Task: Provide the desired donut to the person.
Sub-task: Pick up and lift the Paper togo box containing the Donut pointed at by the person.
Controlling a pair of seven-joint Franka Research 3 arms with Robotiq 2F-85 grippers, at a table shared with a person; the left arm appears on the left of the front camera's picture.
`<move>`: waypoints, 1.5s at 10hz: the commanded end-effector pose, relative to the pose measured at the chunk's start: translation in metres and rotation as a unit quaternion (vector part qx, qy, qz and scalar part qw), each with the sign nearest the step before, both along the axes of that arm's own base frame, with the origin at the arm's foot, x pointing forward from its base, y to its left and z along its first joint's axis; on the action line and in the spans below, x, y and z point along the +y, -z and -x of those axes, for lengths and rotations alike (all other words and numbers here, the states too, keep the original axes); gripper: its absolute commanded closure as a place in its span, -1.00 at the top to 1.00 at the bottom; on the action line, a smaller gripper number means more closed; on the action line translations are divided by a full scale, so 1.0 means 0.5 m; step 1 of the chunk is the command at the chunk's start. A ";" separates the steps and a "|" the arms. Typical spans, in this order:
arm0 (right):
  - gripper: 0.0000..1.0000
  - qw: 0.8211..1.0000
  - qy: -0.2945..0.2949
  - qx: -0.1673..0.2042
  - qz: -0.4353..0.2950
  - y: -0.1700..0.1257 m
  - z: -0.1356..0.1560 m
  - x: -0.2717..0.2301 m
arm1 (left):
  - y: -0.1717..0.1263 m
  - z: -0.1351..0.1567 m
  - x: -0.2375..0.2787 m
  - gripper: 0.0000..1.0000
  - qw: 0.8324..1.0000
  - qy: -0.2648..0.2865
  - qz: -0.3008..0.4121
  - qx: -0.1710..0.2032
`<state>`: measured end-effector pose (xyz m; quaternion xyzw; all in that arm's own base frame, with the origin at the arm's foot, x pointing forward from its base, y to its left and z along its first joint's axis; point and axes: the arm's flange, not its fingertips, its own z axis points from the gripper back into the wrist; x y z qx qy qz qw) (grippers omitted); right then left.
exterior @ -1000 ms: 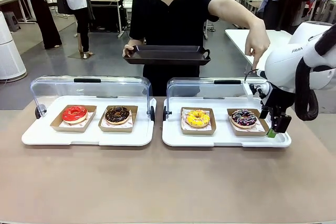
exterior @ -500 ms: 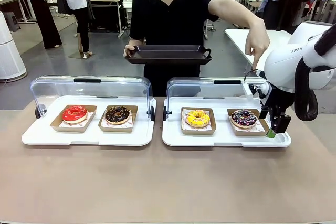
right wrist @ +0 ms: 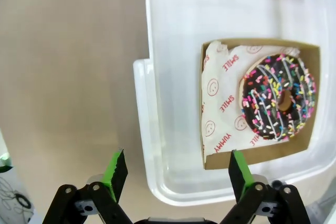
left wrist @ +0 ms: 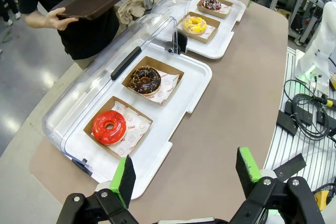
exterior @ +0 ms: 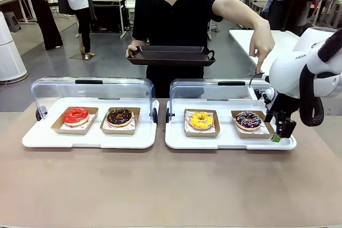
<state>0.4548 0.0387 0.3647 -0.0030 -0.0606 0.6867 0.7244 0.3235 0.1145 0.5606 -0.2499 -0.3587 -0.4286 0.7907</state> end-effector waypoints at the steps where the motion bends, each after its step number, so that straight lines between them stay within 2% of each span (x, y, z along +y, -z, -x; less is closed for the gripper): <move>1: 1.00 1.000 -0.002 -0.007 -0.018 0.030 -0.014 -0.024 | -0.001 -0.002 0.001 1.00 1.000 0.004 0.007 -0.006; 10: 1.00 0.999 0.010 -0.022 -0.039 0.061 -0.081 -0.050 | -0.001 -0.002 0.001 1.00 1.000 0.004 0.007 -0.006; 15: 1.00 0.999 0.011 -0.007 -0.038 0.083 -0.086 -0.043 | -0.001 -0.002 0.001 1.00 1.000 0.004 0.007 -0.006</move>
